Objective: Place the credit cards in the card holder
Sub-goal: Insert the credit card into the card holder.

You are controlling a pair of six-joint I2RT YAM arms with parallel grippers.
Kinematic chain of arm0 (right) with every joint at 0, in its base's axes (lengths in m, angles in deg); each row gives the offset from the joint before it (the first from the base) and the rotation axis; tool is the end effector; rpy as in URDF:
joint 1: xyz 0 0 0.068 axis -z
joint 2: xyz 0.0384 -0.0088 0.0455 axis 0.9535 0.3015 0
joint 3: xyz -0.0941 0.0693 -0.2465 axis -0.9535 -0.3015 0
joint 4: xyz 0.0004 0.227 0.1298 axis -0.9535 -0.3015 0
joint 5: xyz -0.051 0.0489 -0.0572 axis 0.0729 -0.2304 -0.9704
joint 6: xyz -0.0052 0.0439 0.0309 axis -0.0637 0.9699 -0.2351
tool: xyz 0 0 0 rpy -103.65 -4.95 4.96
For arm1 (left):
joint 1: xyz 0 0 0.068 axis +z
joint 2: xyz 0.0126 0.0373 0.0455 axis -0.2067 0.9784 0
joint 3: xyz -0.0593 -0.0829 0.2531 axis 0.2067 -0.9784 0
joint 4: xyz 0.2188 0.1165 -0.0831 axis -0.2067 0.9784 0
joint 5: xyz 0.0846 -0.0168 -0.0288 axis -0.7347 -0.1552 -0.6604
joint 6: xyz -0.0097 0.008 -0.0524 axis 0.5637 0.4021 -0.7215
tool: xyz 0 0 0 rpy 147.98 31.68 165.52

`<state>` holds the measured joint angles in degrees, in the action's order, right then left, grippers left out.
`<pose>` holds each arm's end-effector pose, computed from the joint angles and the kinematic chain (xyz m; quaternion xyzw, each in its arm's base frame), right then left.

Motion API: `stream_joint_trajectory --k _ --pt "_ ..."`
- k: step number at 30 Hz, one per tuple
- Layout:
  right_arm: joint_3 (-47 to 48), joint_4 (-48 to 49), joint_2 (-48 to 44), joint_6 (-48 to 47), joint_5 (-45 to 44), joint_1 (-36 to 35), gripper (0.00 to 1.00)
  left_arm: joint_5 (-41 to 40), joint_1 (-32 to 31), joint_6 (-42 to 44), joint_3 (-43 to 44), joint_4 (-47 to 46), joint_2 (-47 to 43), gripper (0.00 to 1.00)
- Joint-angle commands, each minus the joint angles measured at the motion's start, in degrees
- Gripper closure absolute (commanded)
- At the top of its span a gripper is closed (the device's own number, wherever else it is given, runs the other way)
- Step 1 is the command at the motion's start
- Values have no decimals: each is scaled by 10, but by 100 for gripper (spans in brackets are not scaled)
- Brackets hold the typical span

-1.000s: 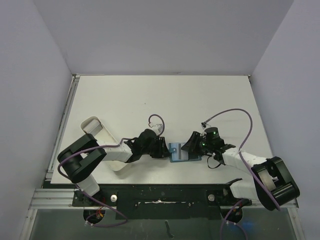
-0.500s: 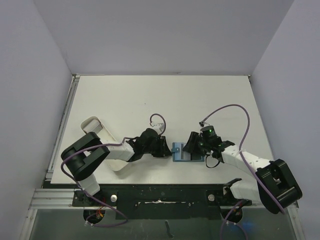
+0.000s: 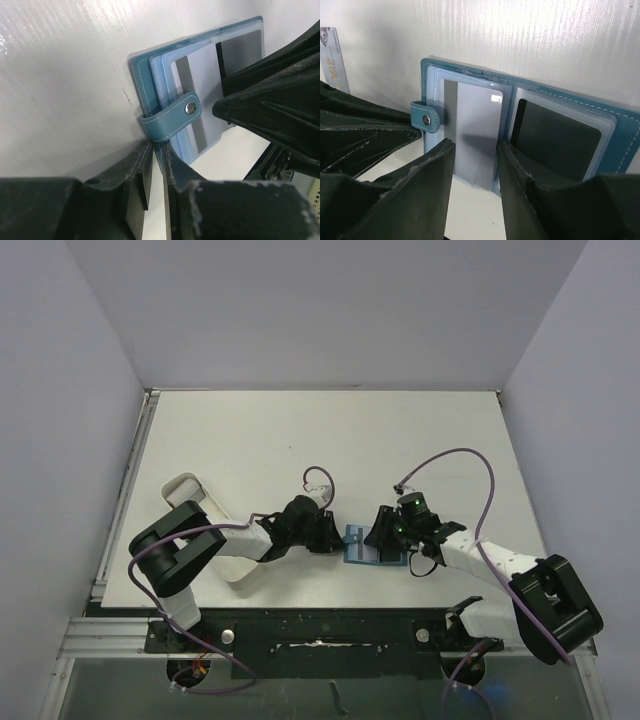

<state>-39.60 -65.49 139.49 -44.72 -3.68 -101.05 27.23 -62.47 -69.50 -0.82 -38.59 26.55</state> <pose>0.1896 0.1103 0.1516 0.0933 0.9339 0.2621 0.2247 0.2016 -0.2559 0.1240 0.0760 0.8902 -0.3875 0.2272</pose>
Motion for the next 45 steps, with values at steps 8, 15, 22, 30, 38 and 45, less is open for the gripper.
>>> stream_joint_trajectory --k 8,15,22,30,38,45 --pt "47 -77 -39 -16 -54 -7 54 0 -2 6 16 -5 1 86" --pt "38 -47 -22 -7 -31 -11 60 7 -2 0 16 -15 7 86" --pt "36 -24 -7 6 -22 -15 61 14 -2 -5 22 -21 11 86" --pt "43 -70 -41 24 -62 -20 57 12 -2 -18 14 -33 -4 86" --pt "42 -80 -51 30 -79 -20 57 25 -3 -47 0 -82 -6 86" --pt "39 -59 -14 29 -73 -20 54 43 -3 -50 0 -97 14 86"
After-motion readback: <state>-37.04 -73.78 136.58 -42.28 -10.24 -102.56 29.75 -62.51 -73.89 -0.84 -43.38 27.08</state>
